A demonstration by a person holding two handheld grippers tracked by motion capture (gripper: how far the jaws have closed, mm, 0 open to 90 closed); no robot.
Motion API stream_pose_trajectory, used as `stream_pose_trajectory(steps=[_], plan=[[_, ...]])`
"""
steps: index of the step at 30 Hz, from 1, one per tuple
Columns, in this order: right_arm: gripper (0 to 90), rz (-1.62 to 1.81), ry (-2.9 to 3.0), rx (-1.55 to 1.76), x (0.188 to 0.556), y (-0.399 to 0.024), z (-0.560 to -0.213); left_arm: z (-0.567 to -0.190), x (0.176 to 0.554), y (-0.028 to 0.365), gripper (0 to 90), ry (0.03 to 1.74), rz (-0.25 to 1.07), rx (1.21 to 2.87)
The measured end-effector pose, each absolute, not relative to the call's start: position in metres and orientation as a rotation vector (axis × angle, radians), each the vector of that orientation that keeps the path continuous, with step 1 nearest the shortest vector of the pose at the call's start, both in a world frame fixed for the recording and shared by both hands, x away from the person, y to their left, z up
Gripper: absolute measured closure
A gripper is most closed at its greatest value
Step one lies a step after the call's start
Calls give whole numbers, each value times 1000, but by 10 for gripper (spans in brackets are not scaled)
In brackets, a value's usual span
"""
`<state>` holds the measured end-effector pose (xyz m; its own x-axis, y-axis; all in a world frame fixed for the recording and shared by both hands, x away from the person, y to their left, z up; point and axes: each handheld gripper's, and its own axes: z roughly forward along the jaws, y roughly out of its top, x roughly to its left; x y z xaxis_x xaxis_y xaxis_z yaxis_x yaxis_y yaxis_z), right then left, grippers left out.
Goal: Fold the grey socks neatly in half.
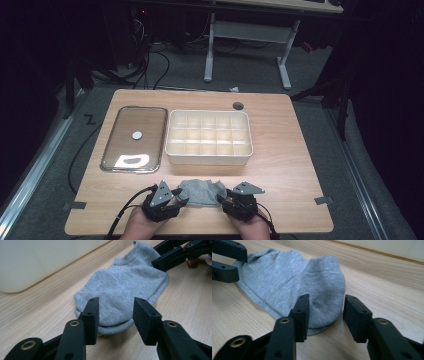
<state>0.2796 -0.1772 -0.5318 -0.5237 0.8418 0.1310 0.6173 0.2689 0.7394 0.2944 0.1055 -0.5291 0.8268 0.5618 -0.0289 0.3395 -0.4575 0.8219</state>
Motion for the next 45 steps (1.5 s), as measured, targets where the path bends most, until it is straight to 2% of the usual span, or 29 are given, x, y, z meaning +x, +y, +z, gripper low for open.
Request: stream_pose_trajectory(steps=[7, 11, 16, 17, 20, 24, 33, 37, 45], plan=[[722, 1134, 2278, 1345, 279, -177, -532, -524, 290, 102, 520, 666, 305, 2057], [766, 1140, 2296, 1326, 280, -176, -532, -519, 292, 93, 502, 695, 259, 2041], [791, 1142, 2305, 1332, 280, -175, -532, -509, 296, 73, 562, 700, 267, 2051], [799, 1141, 2303, 1325, 280, -175, -532, -507, 301, 64, 630, 727, 269, 2053], [803, 1145, 2304, 1328, 280, -176, -533, -506, 307, 48, 706, 774, 282, 2060], [807, 1148, 2307, 1330, 280, -176, -533, -510, 313, 37, 761, 825, 305, 2089], [815, 1145, 2306, 1325, 280, -175, -532, -520, 313, 35, 796, 848, 331, 2146], [820, 1146, 2309, 1317, 280, -175, -532, -526, 312, 34, 783, 838, 320, 2168], [839, 1212, 2269, 1322, 277, -179, -526, -528, 306, 30, 780, 815, 386, 2179]])
